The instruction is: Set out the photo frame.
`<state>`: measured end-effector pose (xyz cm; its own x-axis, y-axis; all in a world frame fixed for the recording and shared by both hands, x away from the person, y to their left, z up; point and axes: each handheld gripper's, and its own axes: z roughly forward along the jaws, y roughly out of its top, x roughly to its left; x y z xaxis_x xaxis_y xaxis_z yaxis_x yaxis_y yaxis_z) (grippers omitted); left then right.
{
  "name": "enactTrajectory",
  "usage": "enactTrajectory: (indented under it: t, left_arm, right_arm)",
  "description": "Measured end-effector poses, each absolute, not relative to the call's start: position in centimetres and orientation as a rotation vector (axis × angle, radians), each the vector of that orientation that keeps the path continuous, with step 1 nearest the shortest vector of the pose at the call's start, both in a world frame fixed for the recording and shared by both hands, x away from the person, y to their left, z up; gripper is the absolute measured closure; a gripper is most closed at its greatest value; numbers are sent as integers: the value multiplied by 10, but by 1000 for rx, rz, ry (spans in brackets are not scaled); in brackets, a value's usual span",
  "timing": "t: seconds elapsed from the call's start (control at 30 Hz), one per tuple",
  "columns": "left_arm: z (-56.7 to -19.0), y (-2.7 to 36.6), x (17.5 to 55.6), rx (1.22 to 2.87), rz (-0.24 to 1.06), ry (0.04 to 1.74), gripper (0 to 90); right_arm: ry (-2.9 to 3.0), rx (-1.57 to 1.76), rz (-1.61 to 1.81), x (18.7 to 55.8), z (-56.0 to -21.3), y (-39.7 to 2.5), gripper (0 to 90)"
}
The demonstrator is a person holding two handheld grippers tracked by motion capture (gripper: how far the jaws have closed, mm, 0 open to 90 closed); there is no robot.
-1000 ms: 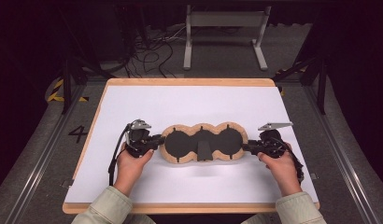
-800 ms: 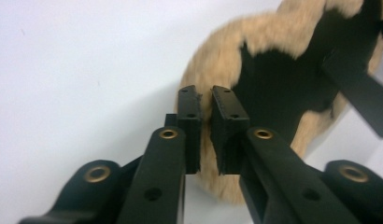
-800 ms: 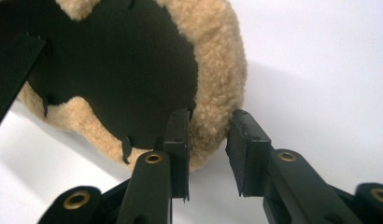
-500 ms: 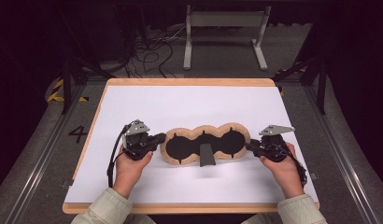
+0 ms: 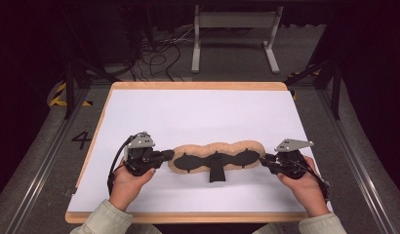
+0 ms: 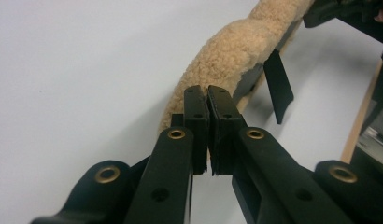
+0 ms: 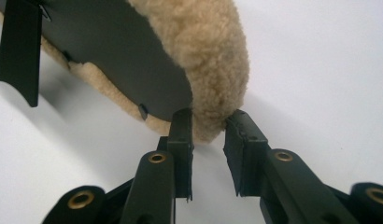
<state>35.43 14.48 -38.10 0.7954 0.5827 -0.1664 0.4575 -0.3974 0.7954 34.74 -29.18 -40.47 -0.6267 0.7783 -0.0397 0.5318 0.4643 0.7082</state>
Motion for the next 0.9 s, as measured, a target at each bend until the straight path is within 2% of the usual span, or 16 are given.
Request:
enactTrajectory:
  t: [0.4, 0.5, 0.63, 0.9]
  left_arm:
    - [-384, 152, 345, 2123, 31, 625, 888]
    - [-384, 152, 342, 2120, 35, 619, 892]
    - [-385, 153, 341, 2113, 45, 612, 892]
    - [-380, 155, 334, 2136, 31, 558, 900]
  right_arm:
    - [2507, 1044, 935, 340, -398, -301, 750]
    - [2525, 1033, 943, 339, -397, -303, 716]
    - [2524, 1035, 951, 339, -394, -304, 714]
    - [2514, 1042, 991, 337, -388, -310, 770]
